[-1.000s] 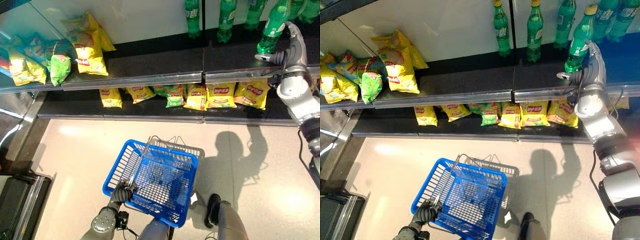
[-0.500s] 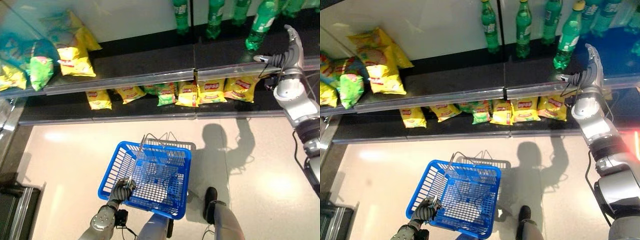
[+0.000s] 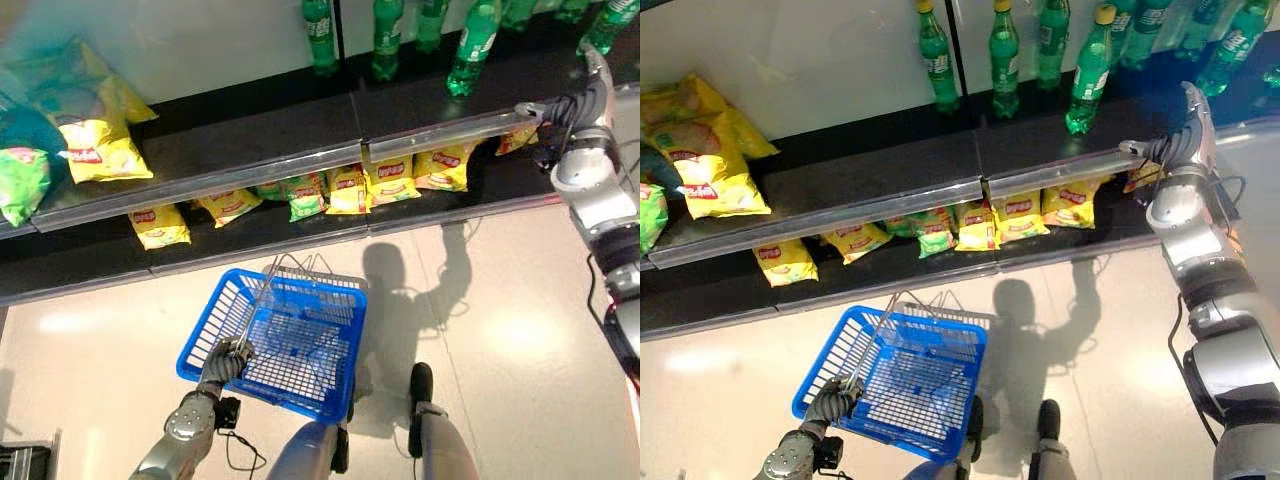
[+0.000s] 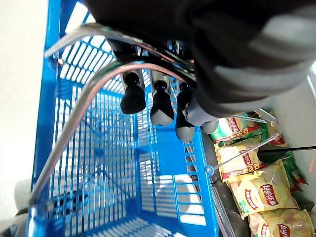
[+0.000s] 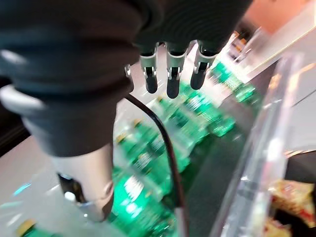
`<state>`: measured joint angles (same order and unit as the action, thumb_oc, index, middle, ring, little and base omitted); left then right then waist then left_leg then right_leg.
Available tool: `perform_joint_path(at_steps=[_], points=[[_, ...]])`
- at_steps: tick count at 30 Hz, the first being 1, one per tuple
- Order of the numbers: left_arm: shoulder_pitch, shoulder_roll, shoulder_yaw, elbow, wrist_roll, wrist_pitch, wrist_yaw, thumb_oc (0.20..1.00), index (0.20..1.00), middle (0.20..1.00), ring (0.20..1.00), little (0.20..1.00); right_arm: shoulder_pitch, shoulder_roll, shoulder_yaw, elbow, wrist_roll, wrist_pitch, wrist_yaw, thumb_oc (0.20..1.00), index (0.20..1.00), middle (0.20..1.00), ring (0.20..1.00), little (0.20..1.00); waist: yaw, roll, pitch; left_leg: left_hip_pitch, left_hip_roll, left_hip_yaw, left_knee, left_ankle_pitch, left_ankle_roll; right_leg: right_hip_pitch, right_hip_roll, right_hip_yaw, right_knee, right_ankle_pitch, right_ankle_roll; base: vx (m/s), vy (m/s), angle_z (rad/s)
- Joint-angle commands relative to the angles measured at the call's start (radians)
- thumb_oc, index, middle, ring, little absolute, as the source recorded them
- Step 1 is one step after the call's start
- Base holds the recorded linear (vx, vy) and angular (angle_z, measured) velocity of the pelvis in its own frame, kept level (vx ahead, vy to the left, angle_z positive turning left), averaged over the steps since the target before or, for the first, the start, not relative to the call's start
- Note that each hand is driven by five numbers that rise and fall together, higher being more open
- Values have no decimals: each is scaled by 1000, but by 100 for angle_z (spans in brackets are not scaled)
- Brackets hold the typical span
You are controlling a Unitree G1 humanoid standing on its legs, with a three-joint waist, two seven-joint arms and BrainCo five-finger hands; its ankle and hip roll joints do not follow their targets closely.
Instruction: Pick up the snacks into the basket
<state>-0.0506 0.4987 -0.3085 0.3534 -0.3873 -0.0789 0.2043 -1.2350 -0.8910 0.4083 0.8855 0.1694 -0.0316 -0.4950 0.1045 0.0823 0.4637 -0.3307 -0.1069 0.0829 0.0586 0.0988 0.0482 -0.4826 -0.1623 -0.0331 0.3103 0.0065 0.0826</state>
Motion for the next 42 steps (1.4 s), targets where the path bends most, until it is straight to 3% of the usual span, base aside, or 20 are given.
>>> perform_joint_path(at_steps=[1, 3, 4, 5, 7, 8, 9, 10, 12, 15, 16, 20, 24, 28, 42], points=[[55, 74, 65, -109, -28, -90, 18, 200, 200, 200, 200, 200, -81, -26, 28, -10, 22, -35, -3, 1000, 1000, 1000, 1000, 1000, 35, -32, -10, 9, -54, -43, 145, -188, -20, -57, -82, 30, 156, 37, 93, 34, 52, 1], [45, 83, 58, -112, -14, -81, 11, 200, 200, 200, 200, 200, -62, -36, 19, -25, 22, -36, 1, 1000, 1000, 1000, 1000, 1000, 21, -21, 8, 30, -78, -68, 165, -203, -7, -118, -86, 61, 344, 85, 75, 16, 32, 21], [44, 83, 58, -112, -14, -81, 11, 200, 200, 200, 200, 200, -63, -36, 18, -26, 22, -36, 1, 1000, 1000, 1000, 1000, 1000, 22, -22, 7, 26, -79, -66, 164, -199, -7, -123, -87, 63, 343, 89, 75, 42, -26, 50], [19, 88, 45, -106, -5, -82, 6, 200, 200, 200, 200, 200, -61, -46, 22, -38, 30, -39, 6, 1000, 1000, 1000, 1000, 1000, 2, -20, 29, 40, -97, -94, 191, -217, -6, -171, -35, 86, 423, 65, 62, 61, -53, 48], [14, 87, 48, -106, -7, -85, 8, 200, 200, 200, 200, 200, -71, -42, 23, -38, 34, -40, 6, 1000, 1000, 1000, 1000, 1000, 3, -20, 32, 46, -107, -88, 190, -228, -6, -192, -53, 64, 364, 70, 54, 130, -90, 49], [3, 76, 54, -106, -31, -88, 19, 200, 200, 200, 200, 200, -95, -45, 42, -16, 41, -28, 9, 1000, 1000, 1000, 1000, 1000, -3, -21, 34, 73, -116, -101, 189, -253, -19, -190, -90, 55, 184, 73, 66, 147, -112, 42], [2, 76, 54, -106, -31, -88, 19, 200, 200, 200, 200, 200, -97, -45, 44, -15, 42, -29, 9, 1000, 1000, 1000, 1000, 1000, -4, -20, 34, 71, -116, -102, 188, -249, -19, -187, -90, 53, 174, 81, 65, 332, -289, 43], [-24, 66, 45, -95, -57, -94, 18, 200, 200, 200, 200, 200, -102, -66, 61, -12, 48, -24, 19, 1000, 1000, 1000, 1000, 1000, -32, -19, 43, 90, -127, -132, 230, -288, -31, -170, -87, 122, -6, 110, 90, 231, -232, 41], [-27, 65, 44, -99, -62, -94, 15, 200, 200, 200, 200, 200, -79, -80, 56, -14, 58, -24, 24, 1000, 1000, 1000, 1000, 1000, -47, -20, 47, 90, -126, -145, 275, -311, -36, -169, -93, 151, -57, 149, 104, 241, -323, 61], [-49, 62, 37, -93, -78, -92, 10, 200, 200, 200, 200, 200, -57, -103, 46, -27, 66, -33, 24, 1000, 1000, 1000, 1000, 1000, -58, -23, 34, 50, -121, -179, 360, -339, -56, -154, -92, 186, -50, 154, 102, 93, -310, 66], [-46, 41, 40, -94, -81, -90, 20, 200, 200, 200, 200, 200, -38, -114, 37, -40, 84, -43, 18, 1000, 1000, 1000, 1000, 1000, -57, -17, 32, 30, -88, -187, 398, -338, -79, -153, -65, 178, -16, 136, 92, 142, -533, 90], [-25, 26, 28, -105, -72, -69, 30, 200, 200, 200, 200, 200, -22, -103, 30, -78, 82, -50, 14, 1000, 1000, 1000, 1000, 1000, -41, -14, 54, 38, -23, -237, 380, -306, -112, -180, -15, 105, 125, 35, 59, 94, -359, 36], [-33, 0, -5, -93, -70, -62, 23, 200, 200, 200, 200, 200, -34, -119, 37, -70, 69, -49, 7, 1000, 1000, 1000, 1000, 1000, -48, -8, 40, 62, 0, -262, 286, -257, -136, -182, -14, 69, 147, -10, 53, 110, -259, -7], [-47, -22, -40, -91, -64, -60, 17, 200, 200, 200, 200, 200, -54, -136, 48, -58, 54, -45, -7, 1000, 1000, 1000, 1000, 1000, -65, 12, 30, 83, 17, -259, 212, -204, -153, -174, -19, 45, 141, -25, 42, 75, -114, 8], [-18, -37, -59, -105, -46, -64, 17, 200, 200, 200, 200, 200, -169, -167, 149, 73, 25, -34, 2, 1000, 1000, 1000, 1000, 1000, -67, 41, -11, 145, 49, -269, 81, -134, -172, -175, 6, 16, 151, -63, 17, 59, -80, 7]])
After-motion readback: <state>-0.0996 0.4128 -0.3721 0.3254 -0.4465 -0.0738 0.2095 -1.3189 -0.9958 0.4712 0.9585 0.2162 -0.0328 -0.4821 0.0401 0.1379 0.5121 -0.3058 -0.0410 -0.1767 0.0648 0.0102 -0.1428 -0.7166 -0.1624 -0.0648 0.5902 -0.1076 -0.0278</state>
